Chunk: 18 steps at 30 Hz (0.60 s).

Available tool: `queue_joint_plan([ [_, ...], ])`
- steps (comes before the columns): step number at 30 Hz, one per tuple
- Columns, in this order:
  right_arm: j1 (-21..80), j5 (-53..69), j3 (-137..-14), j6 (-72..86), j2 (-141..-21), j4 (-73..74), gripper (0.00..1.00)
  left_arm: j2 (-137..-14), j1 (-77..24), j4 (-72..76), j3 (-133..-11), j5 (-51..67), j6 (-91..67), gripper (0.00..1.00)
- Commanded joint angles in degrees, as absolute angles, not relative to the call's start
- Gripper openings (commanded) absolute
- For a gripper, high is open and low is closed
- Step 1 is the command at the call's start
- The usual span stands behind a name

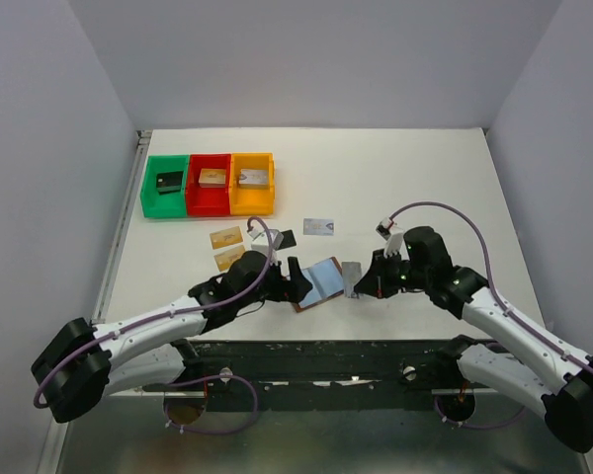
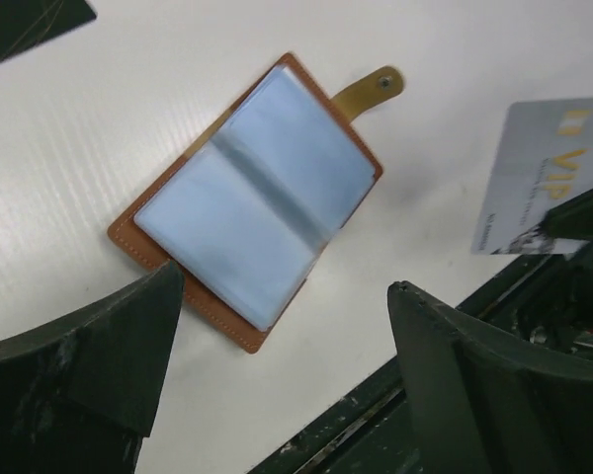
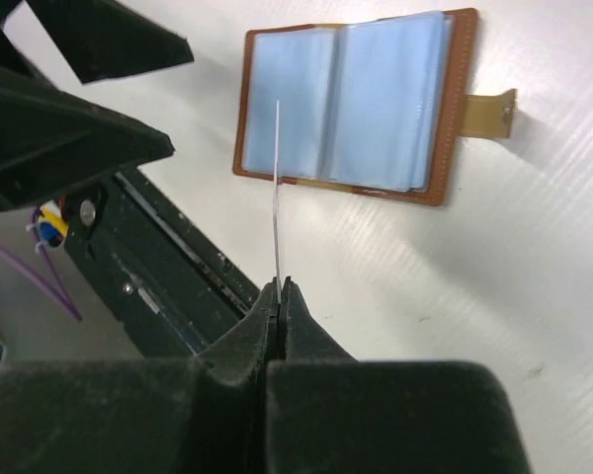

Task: Take the credit cards out of the card holder
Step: Place the credit card at the center of the board.

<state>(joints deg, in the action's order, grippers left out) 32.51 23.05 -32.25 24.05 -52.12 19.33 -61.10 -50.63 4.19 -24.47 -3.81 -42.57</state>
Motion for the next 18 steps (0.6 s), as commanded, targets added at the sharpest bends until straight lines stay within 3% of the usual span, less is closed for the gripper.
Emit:
queue_joint_plan([
  [1, 33.13, 32.85, -36.99, 18.03, -53.34, 26.09, 0.0, -54.6, -50.63, 1.75, -28.21, -0.1, -38.5, 0.99],
  [11, 41.65, 48.6, -47.01, 10.38, -55.37, 36.29, 0.0, -41.31, -48.43, 20.3, -24.26, 30.39, -32.87, 0.97],
  [18, 46.14, 51.24, -52.55, 5.37, -56.69, 42.71, 0.0, -44.55, -48.34, 33.11, -21.89, 43.76, -38.31, 0.84],
])
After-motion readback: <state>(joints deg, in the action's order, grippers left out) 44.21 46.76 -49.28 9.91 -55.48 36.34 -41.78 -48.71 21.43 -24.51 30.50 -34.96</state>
